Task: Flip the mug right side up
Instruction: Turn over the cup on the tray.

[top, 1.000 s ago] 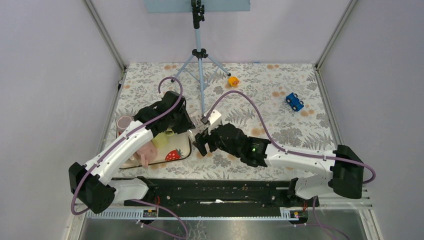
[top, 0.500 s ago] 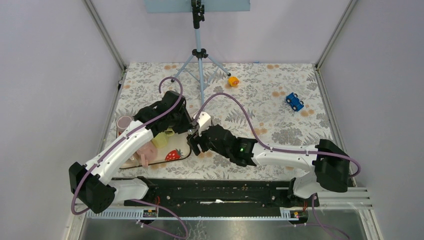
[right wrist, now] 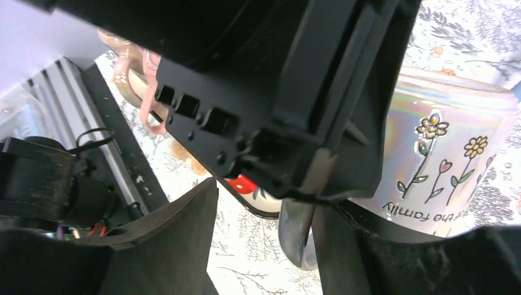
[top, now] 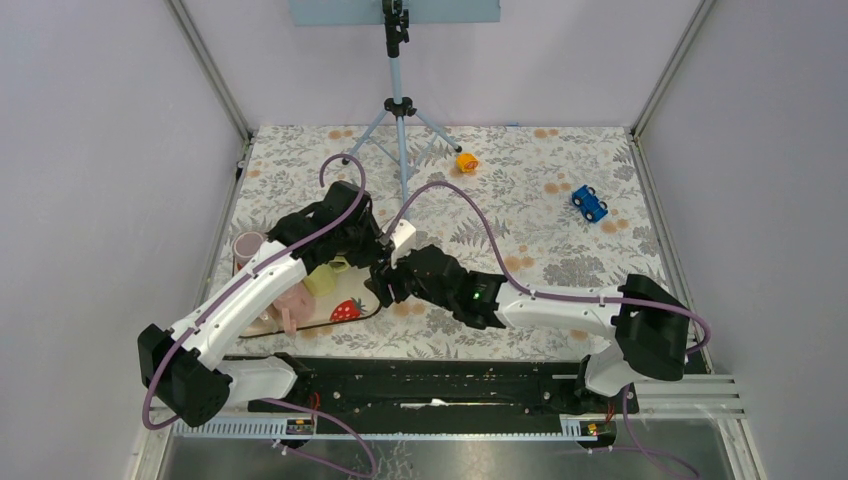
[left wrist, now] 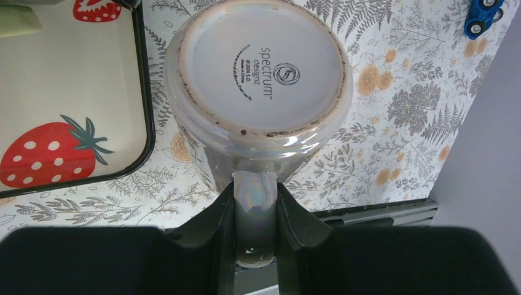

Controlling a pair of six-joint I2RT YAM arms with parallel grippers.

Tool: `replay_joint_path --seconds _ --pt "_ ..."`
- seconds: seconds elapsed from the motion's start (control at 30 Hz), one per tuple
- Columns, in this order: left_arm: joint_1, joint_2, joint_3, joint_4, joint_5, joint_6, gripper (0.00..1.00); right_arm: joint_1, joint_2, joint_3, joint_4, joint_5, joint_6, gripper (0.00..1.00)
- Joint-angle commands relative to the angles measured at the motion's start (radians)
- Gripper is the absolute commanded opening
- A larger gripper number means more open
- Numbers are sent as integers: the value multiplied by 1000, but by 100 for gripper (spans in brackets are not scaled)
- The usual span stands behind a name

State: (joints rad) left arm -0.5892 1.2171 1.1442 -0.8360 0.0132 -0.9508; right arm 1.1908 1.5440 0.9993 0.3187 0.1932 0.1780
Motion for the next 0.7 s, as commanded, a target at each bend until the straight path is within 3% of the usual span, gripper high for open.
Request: replay_joint_path --seconds 0.0,0.17,0.4,0.67 --pt "5 -57 48 134 21 -14 0 -53 1 16 94 -116 104 61" --pt "6 -63 42 150 33 -16 0 -133 8 -6 135 -288 225 55" --pt "6 -61 42 161 42 -13 0 -172 27 -18 175 -391 310 49" --pt "5 -65 38 193 52 -6 0 -217 26 -35 196 -447 404 14"
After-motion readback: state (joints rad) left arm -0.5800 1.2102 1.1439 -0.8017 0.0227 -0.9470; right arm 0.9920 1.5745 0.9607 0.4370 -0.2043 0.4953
